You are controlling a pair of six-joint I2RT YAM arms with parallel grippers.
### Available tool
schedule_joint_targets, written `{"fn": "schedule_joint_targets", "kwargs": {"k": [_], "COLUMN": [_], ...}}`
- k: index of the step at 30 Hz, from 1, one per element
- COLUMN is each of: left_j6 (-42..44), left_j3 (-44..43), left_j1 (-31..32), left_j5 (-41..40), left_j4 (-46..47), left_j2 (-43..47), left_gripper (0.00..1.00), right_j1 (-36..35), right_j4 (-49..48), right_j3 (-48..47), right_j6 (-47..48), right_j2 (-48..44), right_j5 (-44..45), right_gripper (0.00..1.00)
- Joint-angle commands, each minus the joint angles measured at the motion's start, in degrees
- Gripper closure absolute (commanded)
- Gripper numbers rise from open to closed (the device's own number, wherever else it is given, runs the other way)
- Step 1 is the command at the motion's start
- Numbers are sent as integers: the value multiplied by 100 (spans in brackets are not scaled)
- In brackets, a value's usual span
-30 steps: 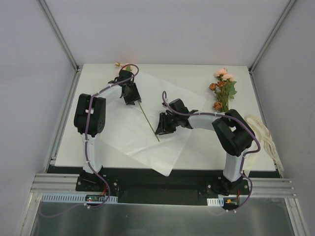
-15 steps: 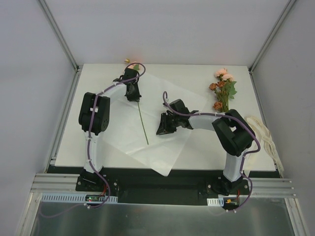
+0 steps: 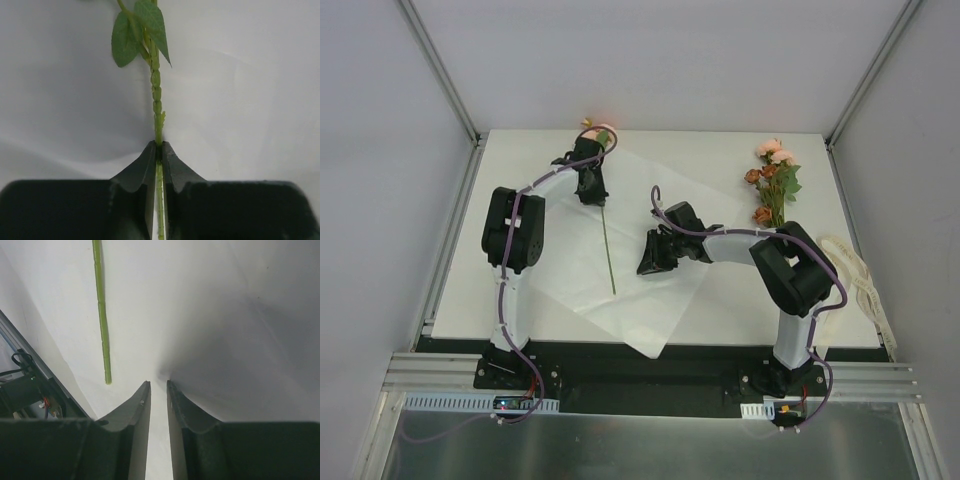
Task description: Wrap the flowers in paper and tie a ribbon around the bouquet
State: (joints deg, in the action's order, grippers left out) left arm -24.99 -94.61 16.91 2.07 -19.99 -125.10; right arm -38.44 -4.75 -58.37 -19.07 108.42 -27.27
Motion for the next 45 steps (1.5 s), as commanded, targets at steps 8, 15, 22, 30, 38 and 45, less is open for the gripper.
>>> {"fn": "schedule_joint_targets", "kwargs": {"k": [8,15,22,30,38,45], "left_j6": [-454,-533,-463,-516,-243,-67], "left_j3": [-111,923,2471,4187,4521,4706], "left_j1": [-109,-65,699,1842,1843,1843], "left_j5": [268,794,2893,4345,4591,4777], "left_j4": [-260,-445,11,935,883,821], "left_j2": [415,1917,4182,5328,5813,5988], "left_gripper": [52,45,40,28,26,25], "right_j1": [20,975,2945,4352,4388,4450], "right_j4": [1072,2741,3463,3788,3727,3955], "right_j3": [-367,-773,324,872,669,538], "right_j6": [272,1299,1880,2390,2584,2549], "right_j2": [-794,-1857,-3140,-2696,-2273,-2265], "right_j5": [274,889,2055,3798,4220,4651], "right_gripper": [70,48,29,53,63,68]}}
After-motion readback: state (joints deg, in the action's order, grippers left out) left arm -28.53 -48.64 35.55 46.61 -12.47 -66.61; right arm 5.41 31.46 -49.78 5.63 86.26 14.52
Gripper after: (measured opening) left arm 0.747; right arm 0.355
